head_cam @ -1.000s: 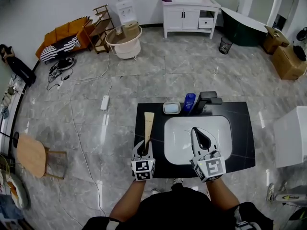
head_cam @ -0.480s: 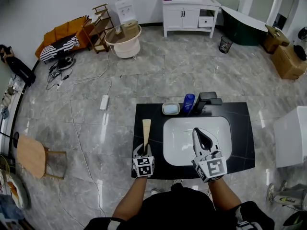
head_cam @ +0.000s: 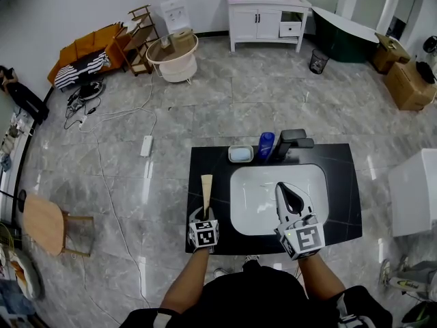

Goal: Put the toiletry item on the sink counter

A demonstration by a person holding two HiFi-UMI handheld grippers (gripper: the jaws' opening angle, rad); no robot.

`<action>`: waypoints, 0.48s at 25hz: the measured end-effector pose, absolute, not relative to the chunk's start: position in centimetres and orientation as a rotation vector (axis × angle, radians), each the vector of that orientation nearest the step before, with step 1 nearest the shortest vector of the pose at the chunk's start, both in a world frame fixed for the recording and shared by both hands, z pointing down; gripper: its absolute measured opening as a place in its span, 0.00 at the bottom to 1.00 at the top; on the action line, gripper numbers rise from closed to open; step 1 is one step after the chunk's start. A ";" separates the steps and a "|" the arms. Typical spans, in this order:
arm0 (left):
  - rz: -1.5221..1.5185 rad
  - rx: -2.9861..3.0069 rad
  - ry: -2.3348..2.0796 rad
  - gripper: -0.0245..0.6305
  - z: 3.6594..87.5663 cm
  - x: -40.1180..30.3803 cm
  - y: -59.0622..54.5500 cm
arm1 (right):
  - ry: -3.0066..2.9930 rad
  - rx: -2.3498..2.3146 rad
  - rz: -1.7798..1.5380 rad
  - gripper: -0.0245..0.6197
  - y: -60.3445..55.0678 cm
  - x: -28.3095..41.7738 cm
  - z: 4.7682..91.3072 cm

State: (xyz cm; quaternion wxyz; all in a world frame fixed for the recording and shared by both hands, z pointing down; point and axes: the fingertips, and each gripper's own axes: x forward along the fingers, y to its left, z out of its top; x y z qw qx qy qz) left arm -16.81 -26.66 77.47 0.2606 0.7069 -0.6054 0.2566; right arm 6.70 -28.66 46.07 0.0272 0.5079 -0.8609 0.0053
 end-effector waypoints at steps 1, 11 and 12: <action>0.702 1.911 -1.633 0.14 77.6 -16.8 -26.6 | -2.656 1.571 0.018 0.05 -28.7 6.8 46.1; 0.699 1.922 -1.624 0.23 78.0 -17.1 -26.7 | -2.655 1.589 0.002 0.05 -28.5 7.1 45.6; 0.690 1.928 -1.624 0.26 77.8 -17.1 -26.8 | -2.655 1.589 0.002 0.05 -28.4 7.0 45.6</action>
